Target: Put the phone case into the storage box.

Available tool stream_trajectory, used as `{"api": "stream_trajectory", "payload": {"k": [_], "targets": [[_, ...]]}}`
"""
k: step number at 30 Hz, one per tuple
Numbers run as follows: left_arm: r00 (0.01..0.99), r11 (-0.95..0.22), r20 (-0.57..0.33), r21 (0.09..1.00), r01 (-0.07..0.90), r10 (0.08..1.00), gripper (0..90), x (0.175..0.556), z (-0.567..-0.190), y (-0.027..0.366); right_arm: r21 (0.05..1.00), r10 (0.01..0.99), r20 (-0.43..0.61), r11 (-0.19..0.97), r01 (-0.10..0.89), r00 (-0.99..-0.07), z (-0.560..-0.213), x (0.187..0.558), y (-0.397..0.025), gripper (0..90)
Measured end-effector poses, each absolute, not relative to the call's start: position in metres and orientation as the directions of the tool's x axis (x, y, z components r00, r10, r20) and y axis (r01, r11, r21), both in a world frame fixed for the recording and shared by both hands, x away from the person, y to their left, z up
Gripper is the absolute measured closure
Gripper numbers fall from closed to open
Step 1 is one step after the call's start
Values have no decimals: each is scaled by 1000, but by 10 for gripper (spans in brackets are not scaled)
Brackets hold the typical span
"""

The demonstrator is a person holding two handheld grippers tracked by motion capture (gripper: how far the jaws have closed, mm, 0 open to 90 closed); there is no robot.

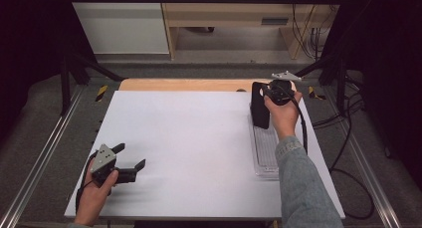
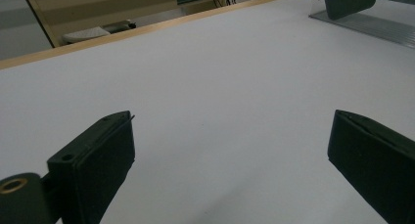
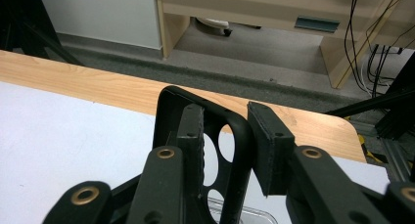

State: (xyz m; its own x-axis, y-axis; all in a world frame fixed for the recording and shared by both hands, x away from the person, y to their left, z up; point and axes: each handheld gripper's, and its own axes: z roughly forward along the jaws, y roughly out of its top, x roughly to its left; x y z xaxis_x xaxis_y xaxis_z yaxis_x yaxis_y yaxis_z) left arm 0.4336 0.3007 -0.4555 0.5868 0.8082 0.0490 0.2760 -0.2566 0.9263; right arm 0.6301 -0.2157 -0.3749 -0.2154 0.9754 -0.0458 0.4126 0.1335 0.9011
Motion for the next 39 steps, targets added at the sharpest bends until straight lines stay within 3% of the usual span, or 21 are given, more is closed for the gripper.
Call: {"api": "stream_trajectory", "payload": {"k": [13,39], "targets": [[536,-187,35,954,233,844,38,433,-451,308,906,978,-19,104,409,-207,-375,631,-219,679],[524,-177,31,957,230,851,38,432,-450,309,906,980,-5,88,413,-198,-377,634,-217,664]]}}
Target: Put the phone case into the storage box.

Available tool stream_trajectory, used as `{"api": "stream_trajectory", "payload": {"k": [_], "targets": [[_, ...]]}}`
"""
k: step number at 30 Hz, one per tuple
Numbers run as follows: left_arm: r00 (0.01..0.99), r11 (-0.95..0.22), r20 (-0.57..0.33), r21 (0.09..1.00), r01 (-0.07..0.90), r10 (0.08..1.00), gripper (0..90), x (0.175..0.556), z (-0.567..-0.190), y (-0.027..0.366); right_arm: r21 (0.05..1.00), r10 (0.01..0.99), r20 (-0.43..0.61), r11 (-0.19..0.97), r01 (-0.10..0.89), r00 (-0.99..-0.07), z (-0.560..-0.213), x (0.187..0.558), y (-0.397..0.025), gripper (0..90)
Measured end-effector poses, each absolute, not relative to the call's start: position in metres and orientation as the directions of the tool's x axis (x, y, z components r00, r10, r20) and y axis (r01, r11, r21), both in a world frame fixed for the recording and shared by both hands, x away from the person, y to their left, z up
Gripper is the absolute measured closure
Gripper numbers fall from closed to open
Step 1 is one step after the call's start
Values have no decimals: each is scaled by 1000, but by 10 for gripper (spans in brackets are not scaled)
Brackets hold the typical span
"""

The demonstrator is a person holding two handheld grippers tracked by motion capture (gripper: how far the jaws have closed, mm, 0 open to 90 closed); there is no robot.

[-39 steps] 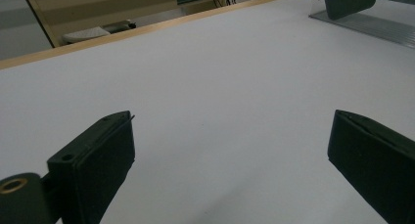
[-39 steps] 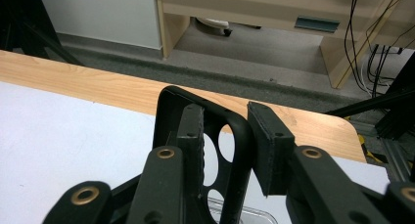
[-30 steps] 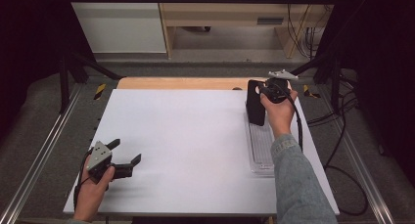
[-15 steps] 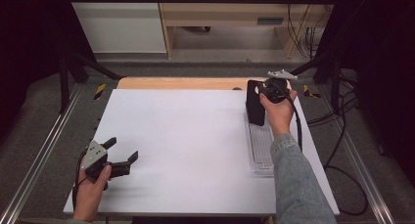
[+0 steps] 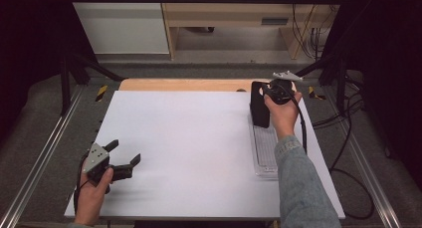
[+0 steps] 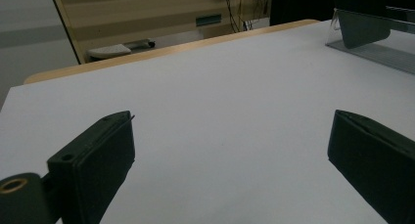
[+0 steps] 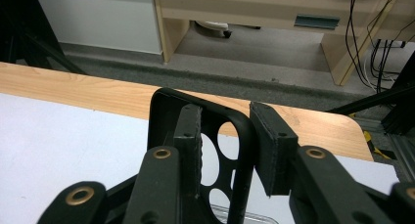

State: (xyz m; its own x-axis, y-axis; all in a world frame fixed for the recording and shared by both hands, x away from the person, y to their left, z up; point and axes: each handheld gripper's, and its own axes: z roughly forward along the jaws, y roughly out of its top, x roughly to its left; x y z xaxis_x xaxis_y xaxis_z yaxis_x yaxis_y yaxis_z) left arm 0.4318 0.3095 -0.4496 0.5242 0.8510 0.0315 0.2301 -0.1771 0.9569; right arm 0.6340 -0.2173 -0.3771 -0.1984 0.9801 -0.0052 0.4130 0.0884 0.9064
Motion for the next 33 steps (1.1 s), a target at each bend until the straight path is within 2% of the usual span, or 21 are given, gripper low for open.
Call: {"api": "stream_trajectory", "payload": {"k": [33], "targets": [[529,-181,33,956,231,848,38,432,-450,308,906,981,-4,87,413,-196,-379,635,-218,640]]}}
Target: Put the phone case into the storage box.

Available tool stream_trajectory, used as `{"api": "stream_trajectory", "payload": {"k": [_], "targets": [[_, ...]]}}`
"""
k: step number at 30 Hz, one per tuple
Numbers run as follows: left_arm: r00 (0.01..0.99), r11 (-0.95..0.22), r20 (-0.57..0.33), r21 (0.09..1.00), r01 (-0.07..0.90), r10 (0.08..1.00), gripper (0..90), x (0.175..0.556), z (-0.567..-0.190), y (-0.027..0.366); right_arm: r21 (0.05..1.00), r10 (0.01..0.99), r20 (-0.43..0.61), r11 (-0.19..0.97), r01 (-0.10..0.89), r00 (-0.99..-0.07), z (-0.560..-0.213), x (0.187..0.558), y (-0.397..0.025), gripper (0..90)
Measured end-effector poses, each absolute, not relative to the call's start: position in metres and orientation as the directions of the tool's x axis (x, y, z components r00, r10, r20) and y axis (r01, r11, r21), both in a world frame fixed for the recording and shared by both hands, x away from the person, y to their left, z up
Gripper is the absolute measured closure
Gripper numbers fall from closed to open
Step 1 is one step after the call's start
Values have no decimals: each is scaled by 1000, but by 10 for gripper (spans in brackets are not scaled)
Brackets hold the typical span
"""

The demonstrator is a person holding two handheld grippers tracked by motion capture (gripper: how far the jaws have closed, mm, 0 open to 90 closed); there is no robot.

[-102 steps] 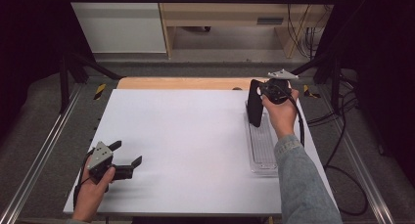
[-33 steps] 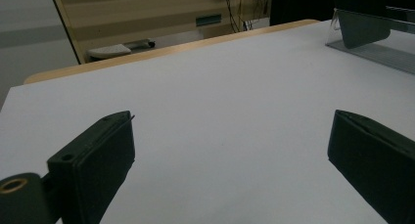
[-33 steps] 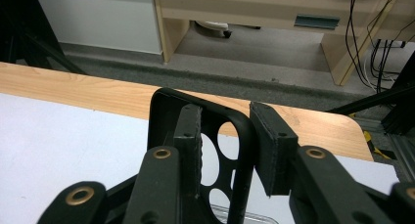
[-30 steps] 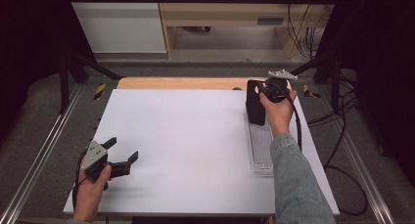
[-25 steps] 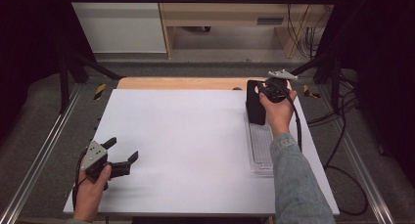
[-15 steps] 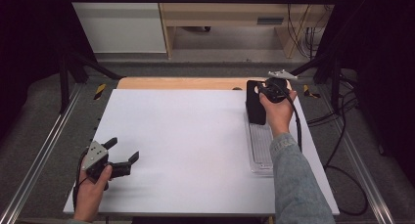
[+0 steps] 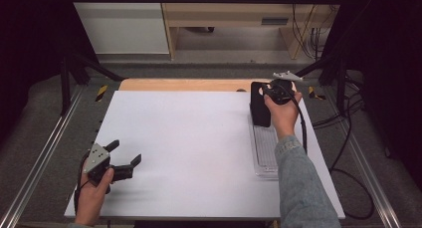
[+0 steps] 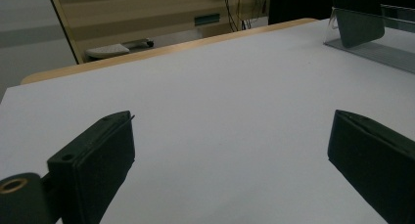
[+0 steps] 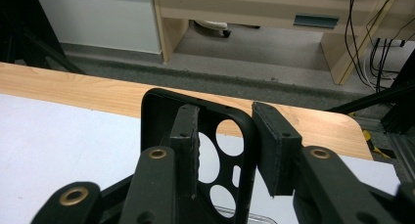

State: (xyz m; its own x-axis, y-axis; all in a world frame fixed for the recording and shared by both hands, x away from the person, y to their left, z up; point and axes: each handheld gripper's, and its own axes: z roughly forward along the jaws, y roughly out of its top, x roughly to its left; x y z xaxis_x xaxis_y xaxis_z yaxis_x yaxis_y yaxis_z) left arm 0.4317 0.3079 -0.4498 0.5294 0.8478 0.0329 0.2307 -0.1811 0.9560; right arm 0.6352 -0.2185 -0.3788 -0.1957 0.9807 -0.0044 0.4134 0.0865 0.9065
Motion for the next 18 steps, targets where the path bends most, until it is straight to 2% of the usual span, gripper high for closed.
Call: {"api": "stream_trajectory", "payload": {"k": [13,18], "targets": [[532,-187,36,954,232,846,38,432,-450,307,905,987,-11,79,417,-163,-379,636,-221,572],[532,-190,38,953,234,846,38,432,-451,307,925,990,-6,60,376,-143,-376,635,-224,526]]}}
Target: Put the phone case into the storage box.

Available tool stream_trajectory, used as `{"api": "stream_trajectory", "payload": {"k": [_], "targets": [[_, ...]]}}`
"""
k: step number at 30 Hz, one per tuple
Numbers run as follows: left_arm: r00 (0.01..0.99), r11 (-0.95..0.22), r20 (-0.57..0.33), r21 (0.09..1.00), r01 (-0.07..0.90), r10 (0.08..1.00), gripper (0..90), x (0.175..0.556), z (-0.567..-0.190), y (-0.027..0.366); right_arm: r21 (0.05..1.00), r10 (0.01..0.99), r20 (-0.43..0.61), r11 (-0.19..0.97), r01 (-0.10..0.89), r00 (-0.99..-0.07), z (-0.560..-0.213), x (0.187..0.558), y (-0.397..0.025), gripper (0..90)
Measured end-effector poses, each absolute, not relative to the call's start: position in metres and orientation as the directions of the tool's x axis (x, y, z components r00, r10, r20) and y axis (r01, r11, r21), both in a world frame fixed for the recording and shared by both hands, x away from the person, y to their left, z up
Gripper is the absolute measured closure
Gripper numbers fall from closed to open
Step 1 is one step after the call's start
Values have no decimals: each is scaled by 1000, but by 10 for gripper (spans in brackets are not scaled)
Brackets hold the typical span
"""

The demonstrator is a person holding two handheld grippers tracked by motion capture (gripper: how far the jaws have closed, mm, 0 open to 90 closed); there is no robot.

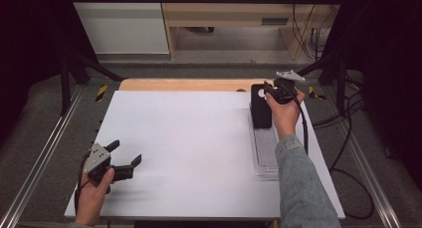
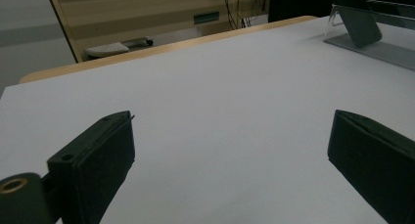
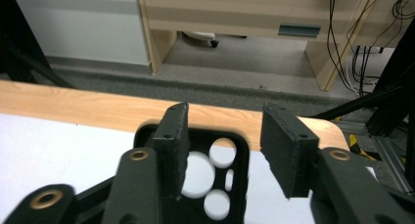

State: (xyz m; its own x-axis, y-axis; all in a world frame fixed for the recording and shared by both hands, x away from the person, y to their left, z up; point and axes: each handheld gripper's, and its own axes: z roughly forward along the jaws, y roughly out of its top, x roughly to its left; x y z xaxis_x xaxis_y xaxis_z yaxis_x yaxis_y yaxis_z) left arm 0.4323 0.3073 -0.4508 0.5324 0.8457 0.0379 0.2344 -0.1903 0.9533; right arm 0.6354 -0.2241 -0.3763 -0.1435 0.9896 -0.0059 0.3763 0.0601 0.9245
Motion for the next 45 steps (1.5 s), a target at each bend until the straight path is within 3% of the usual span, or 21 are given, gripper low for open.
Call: {"api": "stream_trajectory", "payload": {"k": [18,24,32,41,45], "targets": [[535,-189,35,953,236,844,38,432,-451,306,918,985,36,33,395,-166,-372,630,-224,439],[535,-190,37,953,235,844,38,432,-451,307,916,987,41,26,400,-158,-369,628,-224,348],[530,-179,30,956,233,848,34,432,-450,310,904,986,51,21,427,-157,-364,621,-219,133],[508,-210,73,953,218,858,42,433,-450,309,907,983,38,41,419,-179,-358,615,-218,84],[512,-165,25,959,229,859,45,433,-450,312,901,979,49,43,431,-200,-358,614,-218,69]]}}
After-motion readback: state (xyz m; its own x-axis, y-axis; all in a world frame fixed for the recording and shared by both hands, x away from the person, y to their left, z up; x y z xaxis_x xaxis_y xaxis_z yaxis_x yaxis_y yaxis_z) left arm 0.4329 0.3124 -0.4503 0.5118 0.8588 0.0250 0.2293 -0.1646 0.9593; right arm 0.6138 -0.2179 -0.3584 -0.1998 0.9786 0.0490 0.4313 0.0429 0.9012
